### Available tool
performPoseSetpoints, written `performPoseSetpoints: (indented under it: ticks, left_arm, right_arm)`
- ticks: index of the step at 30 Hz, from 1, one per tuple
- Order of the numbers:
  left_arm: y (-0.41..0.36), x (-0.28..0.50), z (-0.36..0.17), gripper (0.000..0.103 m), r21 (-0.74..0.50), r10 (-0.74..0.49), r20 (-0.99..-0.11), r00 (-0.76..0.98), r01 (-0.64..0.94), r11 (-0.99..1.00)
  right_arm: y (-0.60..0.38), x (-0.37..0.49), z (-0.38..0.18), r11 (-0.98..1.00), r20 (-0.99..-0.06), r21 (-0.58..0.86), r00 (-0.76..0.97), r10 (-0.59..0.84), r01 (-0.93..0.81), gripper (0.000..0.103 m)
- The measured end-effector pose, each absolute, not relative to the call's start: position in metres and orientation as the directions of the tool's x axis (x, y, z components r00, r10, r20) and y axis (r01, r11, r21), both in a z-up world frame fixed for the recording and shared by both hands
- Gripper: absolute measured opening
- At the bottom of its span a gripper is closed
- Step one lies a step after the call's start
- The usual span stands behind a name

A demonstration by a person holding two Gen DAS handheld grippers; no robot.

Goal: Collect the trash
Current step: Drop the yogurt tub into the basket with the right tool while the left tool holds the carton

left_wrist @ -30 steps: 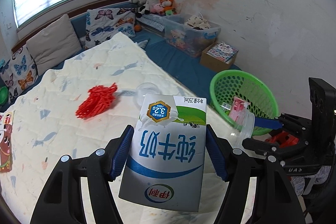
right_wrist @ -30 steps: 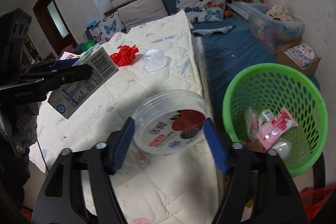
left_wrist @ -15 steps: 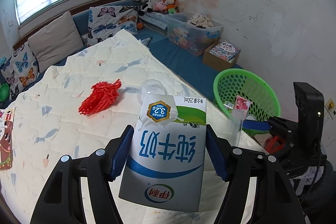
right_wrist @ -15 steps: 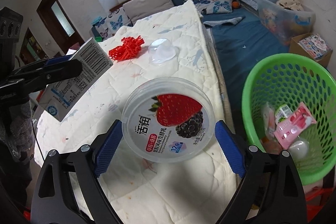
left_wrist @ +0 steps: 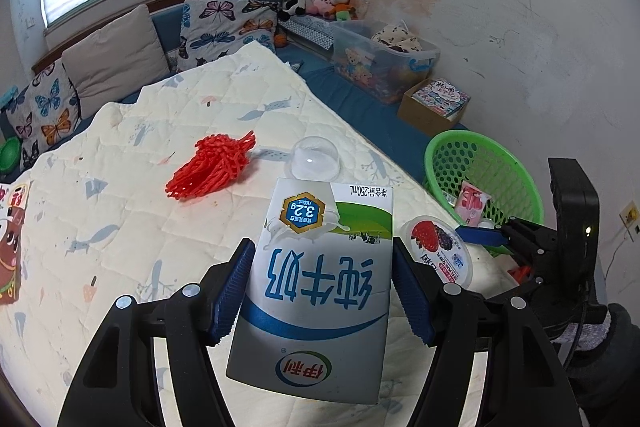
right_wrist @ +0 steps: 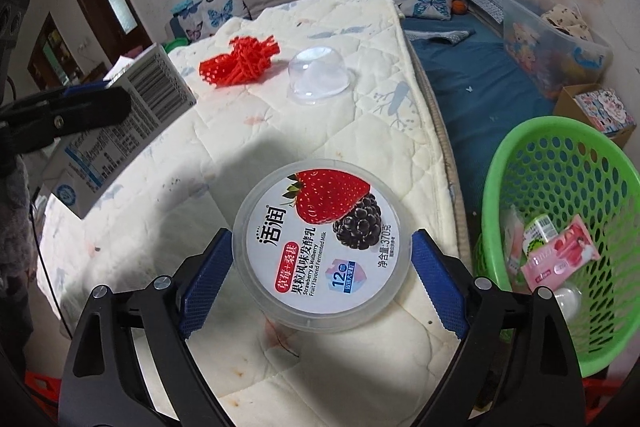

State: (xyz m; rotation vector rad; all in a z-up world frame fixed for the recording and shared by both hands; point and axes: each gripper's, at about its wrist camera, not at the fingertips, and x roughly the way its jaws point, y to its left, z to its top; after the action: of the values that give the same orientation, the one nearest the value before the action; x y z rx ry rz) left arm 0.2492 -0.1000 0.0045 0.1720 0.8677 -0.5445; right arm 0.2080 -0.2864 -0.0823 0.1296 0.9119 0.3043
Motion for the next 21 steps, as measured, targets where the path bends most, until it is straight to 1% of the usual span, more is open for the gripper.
performPoseSetpoints:
  ticks: [3, 8, 13, 14, 16, 17, 21]
  left_arm:
    - [-0.097, 0.251, 0.002, 0.065, -0.082, -0.384, -0.766, 0.515, 0.514, 0.854]
    - [-0.094, 0.252, 0.001, 0.065, -0.092, -0.384, -0.770, 0.510, 0.506, 0.857]
    - [-0.094, 0.253, 0.000, 0.065, -0.097, -0.385, -0.771, 0.508, 0.504, 0.858]
    - [-0.094, 0.253, 0.000, 0.065, -0.097, -0.386, -0.771, 0.507, 0.504, 0.858]
    - [-0.094, 0.253, 0.000, 0.065, -0.099, -0.387, -0.771, 0.506, 0.504, 0.858]
    - [-0.094, 0.253, 0.000, 0.065, -0.099, -0.386, -0.771, 0.506, 0.504, 0.858]
    - [-0.096, 0.253, -0.002, 0.065, -0.103, -0.390, -0.772, 0.502, 0.506, 0.856]
  right_arm:
    - [-0.282, 0.209, -0.085, 0.955, -0.763, 0.214, 0.575, 0.296, -0.207, 0.090]
    - [-0.275, 0.208, -0.087, 0.960, -0.768, 0.169, 0.580, 0.271, -0.225, 0.095]
    - [-0.266, 0.209, -0.091, 0.967, -0.775, 0.104, 0.591, 0.225, -0.231, 0.096]
    - [-0.264, 0.209, -0.092, 0.968, -0.776, 0.086, 0.594, 0.212, -0.234, 0.096]
    - [-0.260, 0.207, -0.094, 0.971, -0.775, 0.048, 0.604, 0.185, -0.235, 0.091]
    - [-0.260, 0.207, -0.094, 0.972, -0.773, 0.032, 0.611, 0.171, -0.231, 0.091]
    - [-0.266, 0.205, -0.091, 0.973, -0.761, 0.057, 0.621, 0.187, -0.223, 0.090]
